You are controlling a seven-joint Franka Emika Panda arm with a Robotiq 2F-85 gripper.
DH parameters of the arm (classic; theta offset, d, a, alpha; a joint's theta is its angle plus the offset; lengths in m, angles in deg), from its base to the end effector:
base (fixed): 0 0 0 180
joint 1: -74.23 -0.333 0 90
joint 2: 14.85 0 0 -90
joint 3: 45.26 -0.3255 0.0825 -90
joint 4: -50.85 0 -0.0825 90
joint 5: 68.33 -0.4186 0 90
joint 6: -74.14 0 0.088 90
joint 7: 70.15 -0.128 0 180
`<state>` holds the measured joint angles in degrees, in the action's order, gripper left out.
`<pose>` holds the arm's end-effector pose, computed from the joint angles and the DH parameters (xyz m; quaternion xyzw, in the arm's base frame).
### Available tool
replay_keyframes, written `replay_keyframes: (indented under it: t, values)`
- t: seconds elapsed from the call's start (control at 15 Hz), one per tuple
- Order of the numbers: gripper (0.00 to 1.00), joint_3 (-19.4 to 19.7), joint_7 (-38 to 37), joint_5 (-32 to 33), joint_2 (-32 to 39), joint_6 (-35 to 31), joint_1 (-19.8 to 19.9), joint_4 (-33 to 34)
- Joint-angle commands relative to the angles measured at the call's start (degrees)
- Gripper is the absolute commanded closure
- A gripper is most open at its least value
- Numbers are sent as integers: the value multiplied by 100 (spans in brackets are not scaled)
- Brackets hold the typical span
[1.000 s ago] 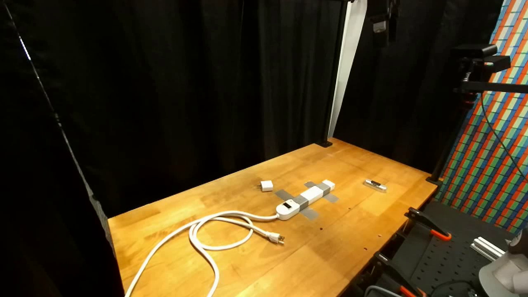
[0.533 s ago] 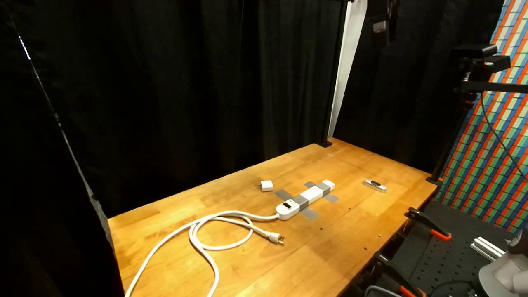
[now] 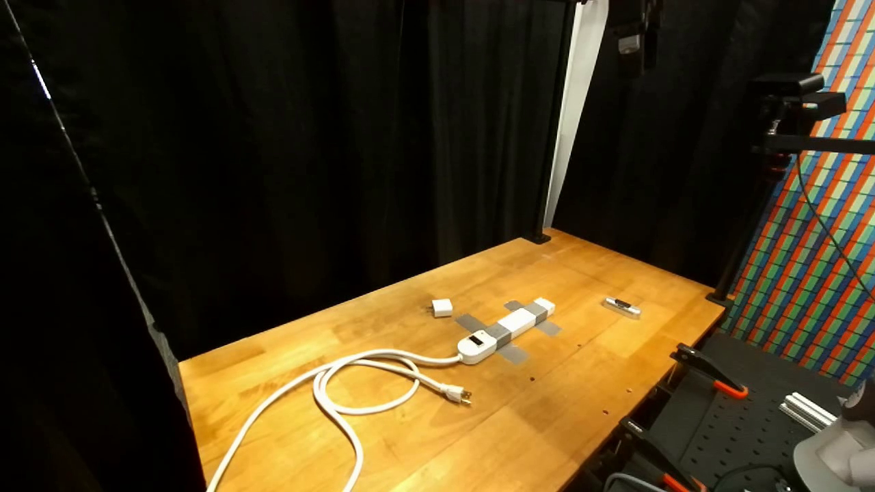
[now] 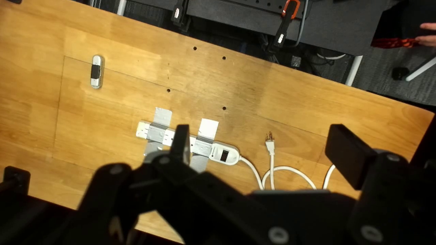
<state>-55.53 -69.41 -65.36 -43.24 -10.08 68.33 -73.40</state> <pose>0.3878 0.1156 0.5521 0.9835 0.1312 -0.0954 0.0805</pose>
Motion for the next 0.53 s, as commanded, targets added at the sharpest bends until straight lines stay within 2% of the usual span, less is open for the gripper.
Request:
replay_keyframes:
  t: [0.0, 0.27, 0.47]
  values:
    - [0, 72, -38, 29, 17, 20, -97, 20]
    - [0, 152, 113, 55, 136, 51, -71, 117]
    - [0, 434, 1282, 757, 448, -313, -82, 280]
